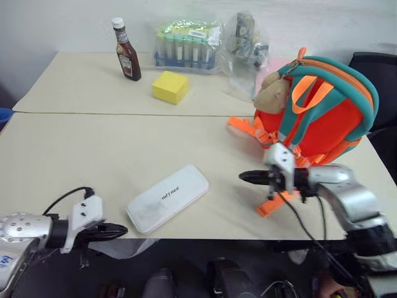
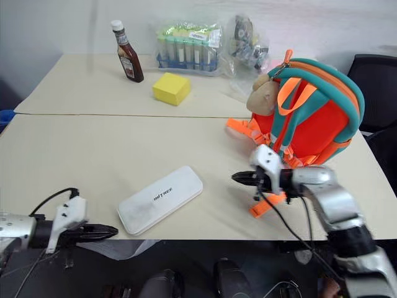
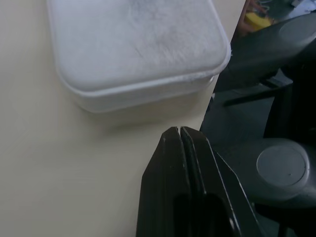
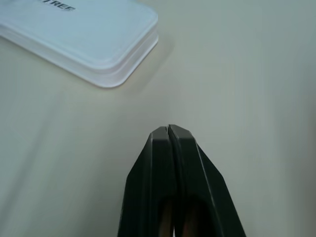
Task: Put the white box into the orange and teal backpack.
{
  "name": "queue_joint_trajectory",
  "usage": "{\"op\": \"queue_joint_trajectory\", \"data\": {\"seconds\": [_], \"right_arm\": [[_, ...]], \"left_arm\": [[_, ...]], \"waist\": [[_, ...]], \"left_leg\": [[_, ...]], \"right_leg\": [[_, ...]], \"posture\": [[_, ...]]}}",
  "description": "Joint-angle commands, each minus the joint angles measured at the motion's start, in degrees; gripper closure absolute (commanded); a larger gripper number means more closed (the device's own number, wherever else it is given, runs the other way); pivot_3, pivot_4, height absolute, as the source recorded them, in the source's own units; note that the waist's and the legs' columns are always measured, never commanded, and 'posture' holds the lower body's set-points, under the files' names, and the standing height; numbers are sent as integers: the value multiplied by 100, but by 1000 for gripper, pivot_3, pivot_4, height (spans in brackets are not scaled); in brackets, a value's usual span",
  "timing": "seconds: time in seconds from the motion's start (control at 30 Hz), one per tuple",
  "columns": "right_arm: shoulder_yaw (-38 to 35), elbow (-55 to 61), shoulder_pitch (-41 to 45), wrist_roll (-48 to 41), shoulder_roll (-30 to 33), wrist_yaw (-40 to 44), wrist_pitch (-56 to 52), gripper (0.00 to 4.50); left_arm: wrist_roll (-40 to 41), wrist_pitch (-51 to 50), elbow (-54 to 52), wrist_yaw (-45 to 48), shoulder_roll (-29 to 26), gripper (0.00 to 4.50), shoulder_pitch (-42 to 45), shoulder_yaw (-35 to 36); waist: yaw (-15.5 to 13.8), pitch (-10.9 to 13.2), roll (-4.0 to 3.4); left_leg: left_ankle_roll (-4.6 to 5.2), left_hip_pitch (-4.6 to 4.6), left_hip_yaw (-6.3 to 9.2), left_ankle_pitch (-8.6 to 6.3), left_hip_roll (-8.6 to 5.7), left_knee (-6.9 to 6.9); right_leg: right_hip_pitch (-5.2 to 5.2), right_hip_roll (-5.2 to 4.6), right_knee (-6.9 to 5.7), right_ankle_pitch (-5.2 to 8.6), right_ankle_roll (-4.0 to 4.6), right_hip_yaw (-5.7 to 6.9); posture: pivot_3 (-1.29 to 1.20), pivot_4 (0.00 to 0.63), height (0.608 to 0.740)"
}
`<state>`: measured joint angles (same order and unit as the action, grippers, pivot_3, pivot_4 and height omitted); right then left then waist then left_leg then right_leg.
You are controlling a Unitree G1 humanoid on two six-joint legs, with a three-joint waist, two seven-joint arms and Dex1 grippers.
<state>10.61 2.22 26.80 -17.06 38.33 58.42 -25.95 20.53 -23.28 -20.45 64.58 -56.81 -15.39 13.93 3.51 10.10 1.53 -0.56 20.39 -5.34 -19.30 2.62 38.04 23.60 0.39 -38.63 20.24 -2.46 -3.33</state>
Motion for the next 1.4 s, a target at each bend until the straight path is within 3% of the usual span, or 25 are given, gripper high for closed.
{"op": "queue_joint_trajectory", "data": {"seconds": [0.03,0.33,0.63,0.97,1.13,1.4], "right_arm": [[185,-368,316,296,-335,-205,154,4317],[439,-265,324,329,-976,-163,-62,4317],[45,454,-254,255,-698,-337,-331,4317],[-209,655,-516,255,-613,-595,-374,4317],[-220,392,-363,330,-770,-827,-250,4317],[-66,68,-99,370,-1073,-990,-271,4317]], "left_arm": [[54,-70,-64,-53,78,4497,147,-157],[-186,88,730,-424,462,4497,1242,-566],[-746,39,1609,-953,1037,4497,2320,-1240],[-891,436,2800,-705,539,4497,3009,-1125],[-469,115,2494,-464,599,4497,3124,-1072],[-585,183,2563,-503,751,4497,3276,-1235]], "waist": [[0,0,-1],[-33,0,0],[-97,-1,0],[-29,-5,5],[9,-5,5],[-12,-5,5]], "left_leg": [[-1,5,-1,0,0,0],[1,9,1,1,-3,14],[0,8,6,2,-5,19],[3,-8,5,3,-3,15],[-7,-4,3,8,1,8],[-11,1,3,10,-1,14]], "right_leg": [[7,0,-1,1,2,0],[5,-6,-13,1,1,7],[1,-8,-17,1,1,11],[-3,-6,-39,1,2,11],[6,-3,-40,4,7,11],[6,-5,-36,4,7,11]], "posture": [[0,150,740],[0,150,740],[0,150,740],[0,150,740],[0,150,740],[0,150,740]]}}
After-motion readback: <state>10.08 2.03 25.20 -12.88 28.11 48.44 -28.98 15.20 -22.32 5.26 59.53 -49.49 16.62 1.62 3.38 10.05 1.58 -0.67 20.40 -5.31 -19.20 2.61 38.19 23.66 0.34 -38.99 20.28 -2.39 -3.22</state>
